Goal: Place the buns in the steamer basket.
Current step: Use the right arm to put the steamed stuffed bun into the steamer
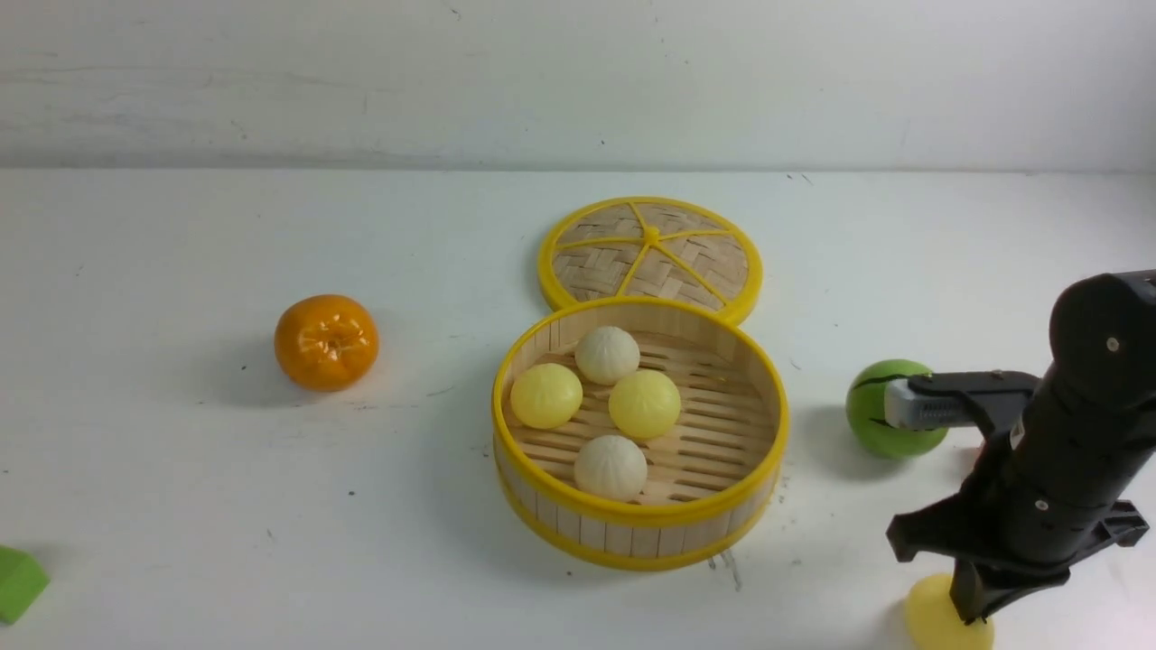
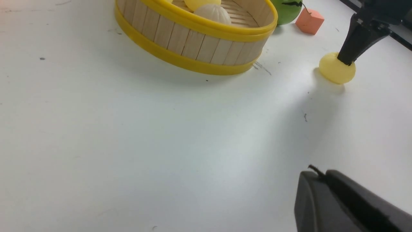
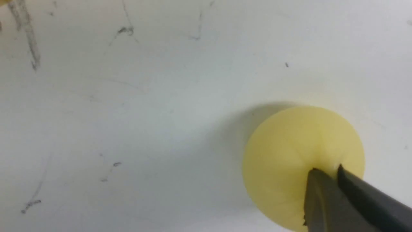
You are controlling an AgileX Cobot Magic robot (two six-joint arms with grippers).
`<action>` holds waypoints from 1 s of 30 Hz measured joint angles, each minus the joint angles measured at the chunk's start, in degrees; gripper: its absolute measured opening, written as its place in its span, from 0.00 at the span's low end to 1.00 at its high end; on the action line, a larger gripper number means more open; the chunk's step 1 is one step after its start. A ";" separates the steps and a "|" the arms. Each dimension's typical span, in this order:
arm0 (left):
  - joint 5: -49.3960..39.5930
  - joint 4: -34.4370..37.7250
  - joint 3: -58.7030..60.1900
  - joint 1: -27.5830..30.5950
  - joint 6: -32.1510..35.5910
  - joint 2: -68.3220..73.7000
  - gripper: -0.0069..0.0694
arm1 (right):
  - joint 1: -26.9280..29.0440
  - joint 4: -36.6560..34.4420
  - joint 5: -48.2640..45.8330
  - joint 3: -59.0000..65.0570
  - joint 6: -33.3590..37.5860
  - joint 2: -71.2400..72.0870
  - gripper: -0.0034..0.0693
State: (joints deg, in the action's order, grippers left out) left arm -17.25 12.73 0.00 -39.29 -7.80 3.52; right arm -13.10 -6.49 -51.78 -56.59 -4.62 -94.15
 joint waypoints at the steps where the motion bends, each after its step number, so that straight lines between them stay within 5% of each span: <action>1: 0.00 0.00 0.00 0.00 0.00 0.00 0.12 | 0.00 0.00 -0.53 -0.35 -0.01 0.80 0.04; 8: 0.00 0.00 0.00 0.00 0.00 0.00 0.13 | 0.00 -1.64 -5.63 -7.03 0.91 7.33 0.04; 21: -0.01 -0.05 0.00 0.00 0.00 0.00 0.14 | -0.62 -28.20 -2.60 -21.15 18.55 -2.71 0.05; 30: -0.06 -0.05 0.00 0.00 0.00 0.00 0.15 | -3.49 -29.66 -1.55 -28.98 20.50 -15.63 0.05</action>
State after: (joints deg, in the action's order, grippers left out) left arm -17.31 12.69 0.00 -39.29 -7.80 3.52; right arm -16.58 -36.15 -53.33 -85.57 15.88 -109.78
